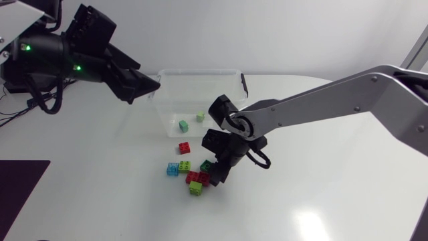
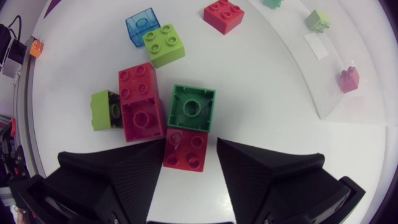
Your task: Place the duplo bricks in the container
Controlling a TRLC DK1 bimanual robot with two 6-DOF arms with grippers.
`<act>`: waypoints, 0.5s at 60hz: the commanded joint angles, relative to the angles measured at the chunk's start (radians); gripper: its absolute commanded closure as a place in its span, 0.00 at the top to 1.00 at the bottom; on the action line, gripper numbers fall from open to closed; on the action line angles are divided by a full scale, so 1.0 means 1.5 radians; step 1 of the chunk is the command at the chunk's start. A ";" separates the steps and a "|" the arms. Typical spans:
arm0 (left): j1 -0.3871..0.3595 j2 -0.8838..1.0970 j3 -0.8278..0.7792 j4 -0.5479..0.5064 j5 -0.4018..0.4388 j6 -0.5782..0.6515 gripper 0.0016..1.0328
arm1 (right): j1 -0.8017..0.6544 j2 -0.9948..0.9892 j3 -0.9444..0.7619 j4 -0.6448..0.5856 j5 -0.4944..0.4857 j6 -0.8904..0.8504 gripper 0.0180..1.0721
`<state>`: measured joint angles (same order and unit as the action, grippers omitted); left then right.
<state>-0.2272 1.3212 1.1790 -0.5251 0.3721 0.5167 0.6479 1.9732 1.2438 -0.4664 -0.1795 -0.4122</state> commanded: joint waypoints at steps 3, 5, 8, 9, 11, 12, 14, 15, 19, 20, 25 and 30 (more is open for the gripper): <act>0.017 -0.035 -0.053 -0.005 0.013 0.027 0.95 | 0.002 0.020 -0.001 -0.013 0.002 -0.008 0.36; 0.022 -0.040 -0.062 -0.005 0.013 0.031 0.95 | 0.003 0.020 -0.002 -0.015 0.002 -0.007 0.36; 0.026 -0.047 -0.077 -0.004 0.013 0.036 0.95 | 0.005 0.018 -0.007 -0.018 0.002 -0.004 0.35; 0.026 -0.049 -0.083 -0.005 0.014 0.038 0.95 | 0.005 0.016 -0.009 -0.017 0.002 -0.002 0.35; 0.028 -0.055 -0.093 -0.004 0.014 0.041 0.95 | 0.005 0.010 -0.015 -0.015 0.003 -0.001 0.34; 0.029 -0.056 -0.095 -0.004 0.014 0.042 0.95 | 0.005 0.007 -0.018 -0.013 0.004 0.000 0.34; 0.030 -0.060 -0.105 -0.003 0.014 0.045 0.95 | 0.006 -0.001 -0.024 -0.010 0.006 0.003 0.34; 0.030 -0.060 -0.107 -0.003 0.014 0.046 0.95 | 0.006 -0.004 -0.027 -0.008 0.007 0.004 0.34; 0.031 -0.064 -0.127 -0.002 0.015 0.055 0.95 | 0.006 -0.030 -0.043 -0.006 0.010 0.008 0.33; 0.031 -0.065 -0.134 -0.002 0.015 0.060 0.95 | 0.006 -0.038 -0.047 -0.006 0.011 0.008 0.33; 0.031 -0.065 -0.158 -0.002 0.018 0.079 0.95 | 0.002 -0.074 -0.064 -0.006 0.014 0.012 0.33; 0.030 -0.067 -0.187 -0.001 0.020 0.103 0.95 | -0.009 -0.116 -0.079 -0.009 0.014 0.016 0.33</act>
<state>-0.1894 1.2293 0.9504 -0.5259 0.3901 0.6197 0.6472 1.8725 1.1591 -0.4690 -0.1638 -0.4042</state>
